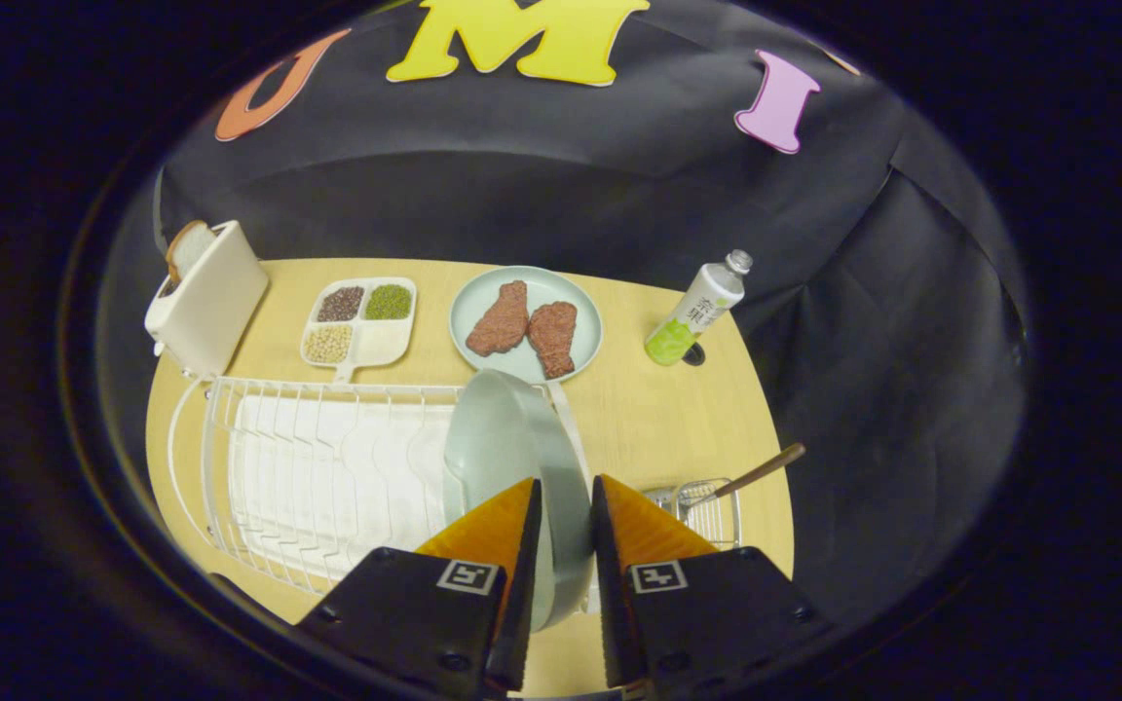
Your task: Take the plate from the dish rack, then take the spoon from the basket and place it into the plate.
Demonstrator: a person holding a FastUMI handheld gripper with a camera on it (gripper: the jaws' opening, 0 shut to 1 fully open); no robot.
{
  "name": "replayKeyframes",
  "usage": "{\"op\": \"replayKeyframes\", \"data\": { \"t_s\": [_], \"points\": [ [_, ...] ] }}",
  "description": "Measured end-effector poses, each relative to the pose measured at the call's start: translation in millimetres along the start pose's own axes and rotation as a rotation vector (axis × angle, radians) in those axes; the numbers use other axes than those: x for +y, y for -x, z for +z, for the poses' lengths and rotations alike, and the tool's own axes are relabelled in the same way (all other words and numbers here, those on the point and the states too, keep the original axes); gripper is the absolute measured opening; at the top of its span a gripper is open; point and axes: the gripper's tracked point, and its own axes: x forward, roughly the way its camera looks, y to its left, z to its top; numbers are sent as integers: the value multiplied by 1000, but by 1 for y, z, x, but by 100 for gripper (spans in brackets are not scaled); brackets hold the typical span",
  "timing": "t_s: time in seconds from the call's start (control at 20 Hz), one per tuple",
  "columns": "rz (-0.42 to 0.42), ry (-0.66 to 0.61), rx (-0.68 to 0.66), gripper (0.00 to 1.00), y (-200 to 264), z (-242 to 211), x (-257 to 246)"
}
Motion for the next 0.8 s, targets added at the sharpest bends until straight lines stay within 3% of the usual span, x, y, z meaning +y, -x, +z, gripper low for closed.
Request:
{"op": "replayKeyframes", "data": {
  "t_s": [0.05, 0.45, 0.65, 0.8],
  "points": [
    [-33, 10, 3, 27, 3, -2, 0],
    [-257, 54, -57, 18, 31, 1, -10],
    [-298, 37, -120, 18, 50, 6, -15],
    [-256, 24, -133, 18, 63, -3, -13]
  ]
}}
